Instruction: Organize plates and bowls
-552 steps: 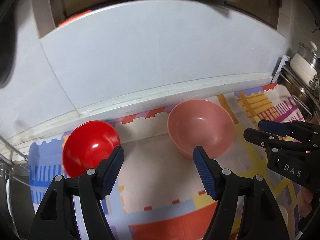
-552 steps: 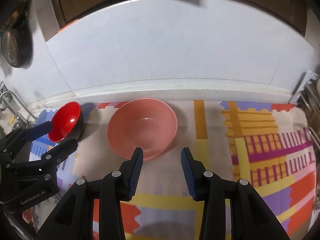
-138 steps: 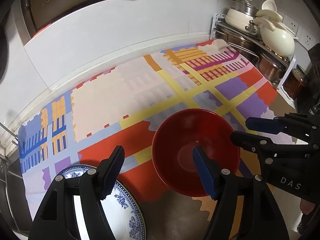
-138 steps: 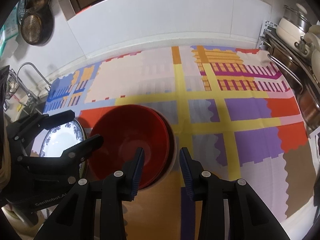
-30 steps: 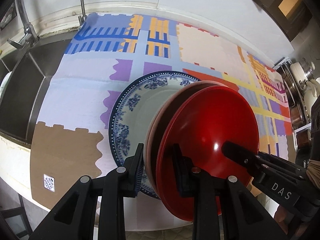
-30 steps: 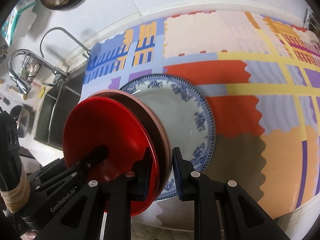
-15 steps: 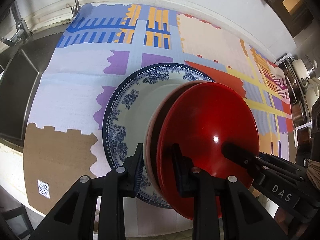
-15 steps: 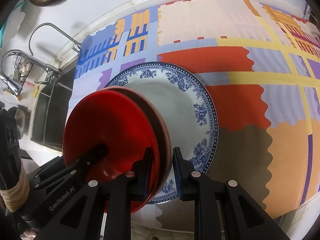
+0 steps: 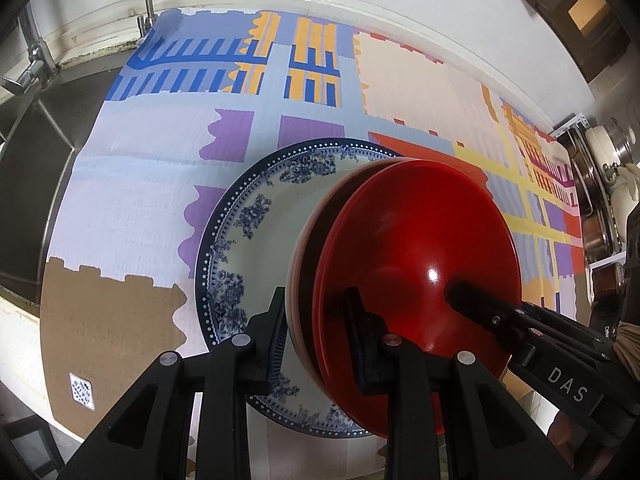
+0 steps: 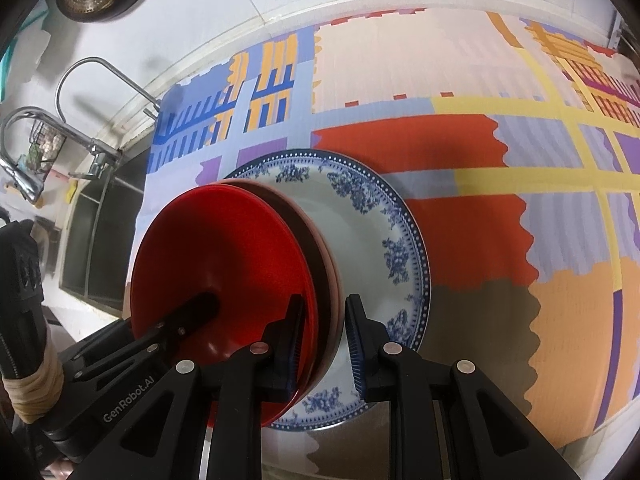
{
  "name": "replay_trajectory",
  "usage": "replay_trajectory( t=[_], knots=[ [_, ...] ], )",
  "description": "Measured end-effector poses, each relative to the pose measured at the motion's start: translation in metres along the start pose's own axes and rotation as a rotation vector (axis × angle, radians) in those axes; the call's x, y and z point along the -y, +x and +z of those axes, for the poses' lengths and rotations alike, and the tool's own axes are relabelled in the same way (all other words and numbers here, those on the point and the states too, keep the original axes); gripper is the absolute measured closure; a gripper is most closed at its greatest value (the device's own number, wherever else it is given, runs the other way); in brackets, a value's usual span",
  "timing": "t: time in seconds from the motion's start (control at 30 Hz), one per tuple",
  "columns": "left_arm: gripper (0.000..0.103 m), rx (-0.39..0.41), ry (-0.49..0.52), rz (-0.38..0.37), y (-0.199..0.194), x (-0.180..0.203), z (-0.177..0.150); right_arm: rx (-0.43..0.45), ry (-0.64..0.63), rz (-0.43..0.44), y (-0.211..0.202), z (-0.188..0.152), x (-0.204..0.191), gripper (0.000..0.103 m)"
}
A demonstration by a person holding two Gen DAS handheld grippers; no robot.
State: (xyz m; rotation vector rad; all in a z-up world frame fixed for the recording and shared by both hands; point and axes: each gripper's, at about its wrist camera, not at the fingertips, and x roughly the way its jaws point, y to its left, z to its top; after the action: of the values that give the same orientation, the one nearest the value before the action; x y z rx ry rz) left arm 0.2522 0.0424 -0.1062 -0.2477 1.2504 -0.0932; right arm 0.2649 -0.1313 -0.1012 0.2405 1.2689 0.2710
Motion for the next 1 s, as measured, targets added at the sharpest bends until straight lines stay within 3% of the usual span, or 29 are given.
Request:
replay_trajectory(
  t=[0.23, 0.37, 0.43, 0.5, 0.63, 0.7, 1.0],
  knots=[
    [0.072, 0.017, 0.004, 0.0, -0.003, -0.001, 0.002, 0.016, -0.015, 0.002, -0.001, 0.0, -0.002, 0.079],
    [0.056, 0.068, 0.028, -0.005, -0.015, 0.002, 0.003, 0.039, -0.025, 0.01, -0.003, -0.002, -0.005, 0.075],
    [0.055, 0.092, 0.04, 0.011, -0.02, 0.002, 0.004, 0.053, -0.027, 0.012, -0.006, -0.002, -0.005, 0.07],
    [0.048, 0.119, 0.058, 0.03, -0.028, 0.001, 0.004, 0.075, -0.023, -0.004, -0.01, -0.003, -0.005, 0.059],
    [0.041, 0.183, 0.099, 0.072, -0.046, 0.0, -0.002, 0.136, -0.017, -0.046, -0.024, -0.01, -0.005, 0.056],
    [0.038, 0.216, 0.12, 0.087, -0.055, -0.001, -0.007, 0.176, -0.026, -0.072, -0.033, -0.016, -0.009, 0.048],
    [0.021, 0.377, 0.214, 0.136, -0.098, -0.005, -0.042, 0.362, -0.059, -0.159, -0.074, -0.058, -0.027, 0.028]
  ],
)
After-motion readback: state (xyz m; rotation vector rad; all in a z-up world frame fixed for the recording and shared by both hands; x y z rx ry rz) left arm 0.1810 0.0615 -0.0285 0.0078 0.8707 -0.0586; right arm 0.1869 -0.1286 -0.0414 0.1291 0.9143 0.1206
